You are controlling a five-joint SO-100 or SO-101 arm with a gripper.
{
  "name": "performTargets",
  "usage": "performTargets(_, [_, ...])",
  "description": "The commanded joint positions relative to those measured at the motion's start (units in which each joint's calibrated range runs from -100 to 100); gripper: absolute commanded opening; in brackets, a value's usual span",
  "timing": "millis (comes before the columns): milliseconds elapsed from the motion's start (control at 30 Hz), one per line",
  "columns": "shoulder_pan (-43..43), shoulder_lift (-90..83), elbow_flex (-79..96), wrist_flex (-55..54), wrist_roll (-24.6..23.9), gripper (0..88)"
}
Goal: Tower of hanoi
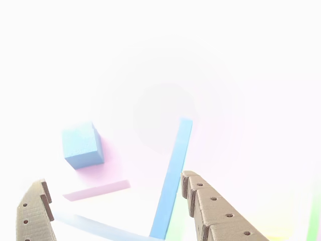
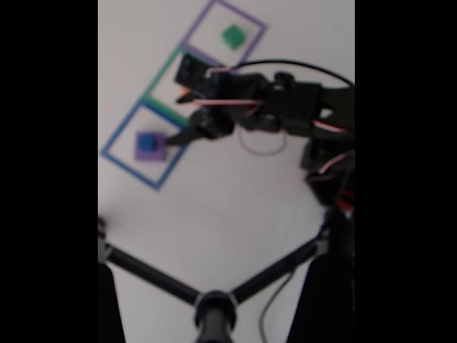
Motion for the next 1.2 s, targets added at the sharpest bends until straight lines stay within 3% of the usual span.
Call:
performTargets(0, [-1.81,2.05,2.6,-10.99,0.59,30.3])
performTargets(533, [-3.05,16.67,7.06,-33.02,0.59,29.4])
performTargets(1167, [-5.55,30.63,2.7,-45.81,0.59,28.8])
